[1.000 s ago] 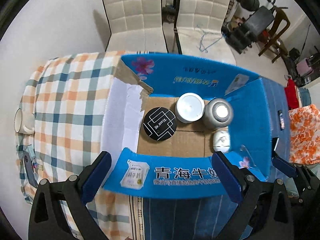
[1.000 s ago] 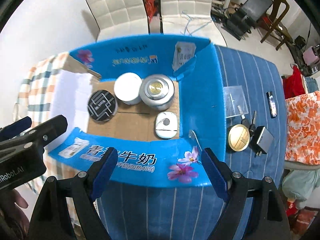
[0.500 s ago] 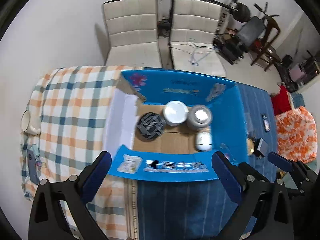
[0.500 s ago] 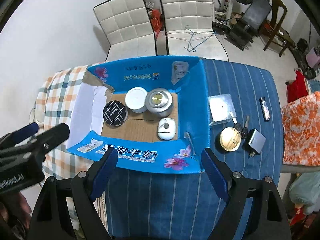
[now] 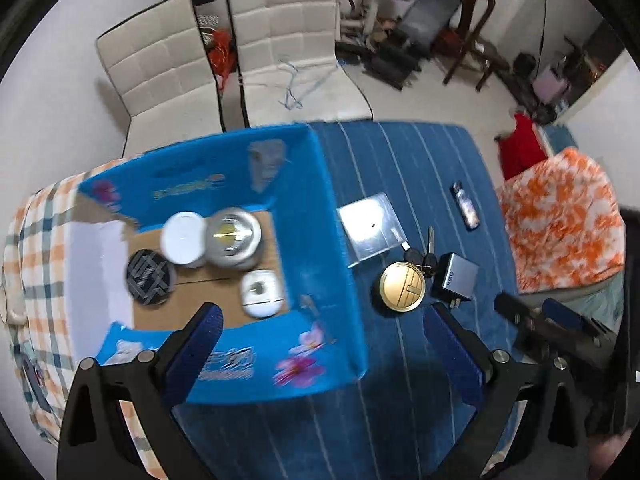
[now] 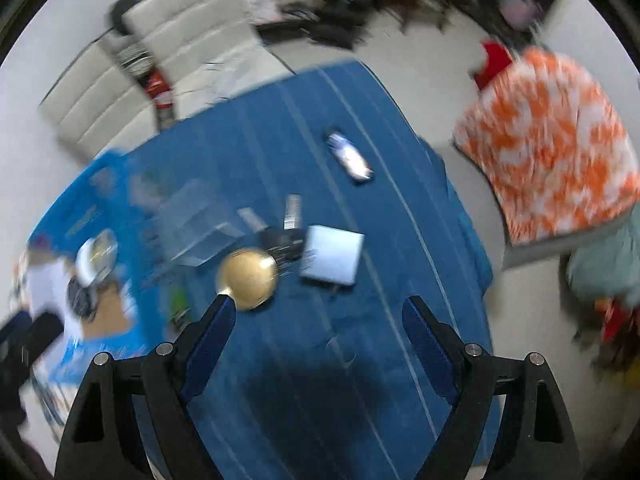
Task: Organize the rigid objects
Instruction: 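Grasp the grey charger with the right tool while the left tool moves to the gold tin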
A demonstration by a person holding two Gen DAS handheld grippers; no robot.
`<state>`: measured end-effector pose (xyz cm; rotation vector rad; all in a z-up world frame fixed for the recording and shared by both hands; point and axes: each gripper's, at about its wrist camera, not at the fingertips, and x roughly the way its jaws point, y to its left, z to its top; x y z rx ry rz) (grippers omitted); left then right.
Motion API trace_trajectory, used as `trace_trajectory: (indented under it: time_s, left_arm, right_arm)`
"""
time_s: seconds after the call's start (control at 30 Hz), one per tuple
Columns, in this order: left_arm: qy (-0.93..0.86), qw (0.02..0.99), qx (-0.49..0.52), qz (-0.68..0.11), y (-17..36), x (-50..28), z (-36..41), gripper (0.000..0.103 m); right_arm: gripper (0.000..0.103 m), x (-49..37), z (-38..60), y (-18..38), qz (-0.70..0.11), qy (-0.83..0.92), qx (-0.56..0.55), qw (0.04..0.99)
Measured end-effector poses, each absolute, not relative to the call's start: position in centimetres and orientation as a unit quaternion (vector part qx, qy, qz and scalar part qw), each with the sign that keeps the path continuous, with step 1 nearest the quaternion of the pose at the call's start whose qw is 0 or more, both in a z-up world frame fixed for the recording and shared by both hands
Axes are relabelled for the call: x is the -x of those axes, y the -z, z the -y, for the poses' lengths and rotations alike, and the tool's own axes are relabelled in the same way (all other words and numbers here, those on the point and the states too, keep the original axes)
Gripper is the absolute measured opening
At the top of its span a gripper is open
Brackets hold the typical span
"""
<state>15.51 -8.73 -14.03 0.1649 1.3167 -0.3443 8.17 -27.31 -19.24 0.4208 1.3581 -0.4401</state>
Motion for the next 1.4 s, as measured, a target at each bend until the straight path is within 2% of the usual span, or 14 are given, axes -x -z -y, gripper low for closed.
trace_trajectory:
  time_s: [0.13, 0.17, 0.23, 0.33, 0.53, 0.67, 0.97, 1.1, 1.4]
  left_arm:
    - [0.146, 0.763, -0.096, -0.622, 17.4, -16.1, 11.5, 0.103]
    - [0.143, 0.760, -0.102, -0.626, 18.1, -16.3, 12.1, 0.103]
    - [0.143, 0.757, -0.111, -0.628, 19.0, -16.5, 13.1, 0.103]
    - [0.140, 0.752, -0.124, -0.632, 19.8, -16.7, 14.5, 0.103]
    - [0.167, 0.745, -0.111, -0.636, 19.6, -16.3, 17.4, 0.103]
    - [0.194, 0.743, -0.098, -0.633, 19.5, -14.7, 19.6, 0.103]
    - [0.130, 0.731, -0.113, -0.660, 25.8, -13.9, 20.7, 0.103]
    - [0.107, 0.725, -0.186, -0.654, 27.7, -13.9, 22.6, 0.103]
    - [0.116, 0.693, -0.172, -0.690, 30.7, -14.7, 24.5, 0.103]
  right_arm:
    - [0.087, -10.2, 30.5, 25.6, -0.643, 0.204, -0.229, 0.702]
    - [0.082, -10.6, 30.6, 26.8, -0.648, 0.197, -0.241, 0.695]
    - [0.081, -11.5, 31.2, 29.5, -0.654, 0.195, -0.263, 0.683]
    - [0.065, -12.2, 31.7, 32.6, -0.669, 0.199, -0.277, 0.660]
    - [0.063, -10.6, 32.7, 32.3, -0.673, 0.179, -0.254, 0.672]
    - [0.063, -6.1, 35.2, 32.2, -0.687, 0.186, -0.245, 0.658]
    - [0.063, -0.9, 38.2, 31.8, -0.674, 0.219, -0.256, 0.657]
    - [0.063, -0.8, 38.2, 31.8, -0.670, 0.221, -0.256, 0.661]
    - [0.063, -0.3, 38.9, 31.9, -0.669, 0.222, -0.259, 0.660]
